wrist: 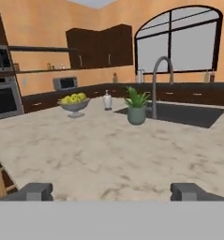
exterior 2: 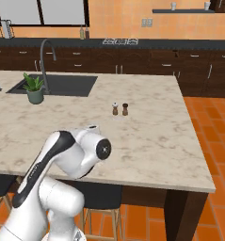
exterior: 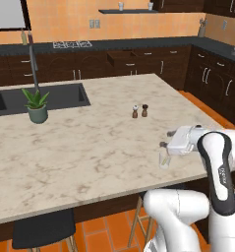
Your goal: Take a straw from the drawer in front and place it inside the glass cup on the dining counter.
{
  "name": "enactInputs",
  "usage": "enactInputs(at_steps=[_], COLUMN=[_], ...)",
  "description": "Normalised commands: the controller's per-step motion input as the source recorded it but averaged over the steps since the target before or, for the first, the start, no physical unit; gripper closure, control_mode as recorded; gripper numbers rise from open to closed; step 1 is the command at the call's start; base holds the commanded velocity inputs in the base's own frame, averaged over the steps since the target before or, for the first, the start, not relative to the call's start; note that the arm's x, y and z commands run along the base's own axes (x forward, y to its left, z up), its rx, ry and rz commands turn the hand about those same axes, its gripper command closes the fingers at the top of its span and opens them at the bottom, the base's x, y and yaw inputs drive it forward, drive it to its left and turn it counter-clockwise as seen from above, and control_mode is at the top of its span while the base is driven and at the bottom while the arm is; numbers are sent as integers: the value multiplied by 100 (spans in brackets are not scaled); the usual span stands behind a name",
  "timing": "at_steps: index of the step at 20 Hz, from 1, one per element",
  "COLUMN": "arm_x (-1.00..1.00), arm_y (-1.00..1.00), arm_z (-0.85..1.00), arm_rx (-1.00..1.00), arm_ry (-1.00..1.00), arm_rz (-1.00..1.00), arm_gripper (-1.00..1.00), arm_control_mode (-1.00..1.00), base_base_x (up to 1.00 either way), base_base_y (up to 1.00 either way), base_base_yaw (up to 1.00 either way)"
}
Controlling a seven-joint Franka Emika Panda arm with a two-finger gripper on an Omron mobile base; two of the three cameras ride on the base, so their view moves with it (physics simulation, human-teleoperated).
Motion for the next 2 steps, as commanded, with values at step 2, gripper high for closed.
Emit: enactInputs(at_steps=[2], arm_x=[22], arm_y=[15], arm_z=[-3], arm_rx=[0], arm_ry=[16], arm_rz=[0], arm_gripper=[-100], arm_control_mode=[-100], base_base_x=[0], base_base_y=[0], base_base_yaw=[0])
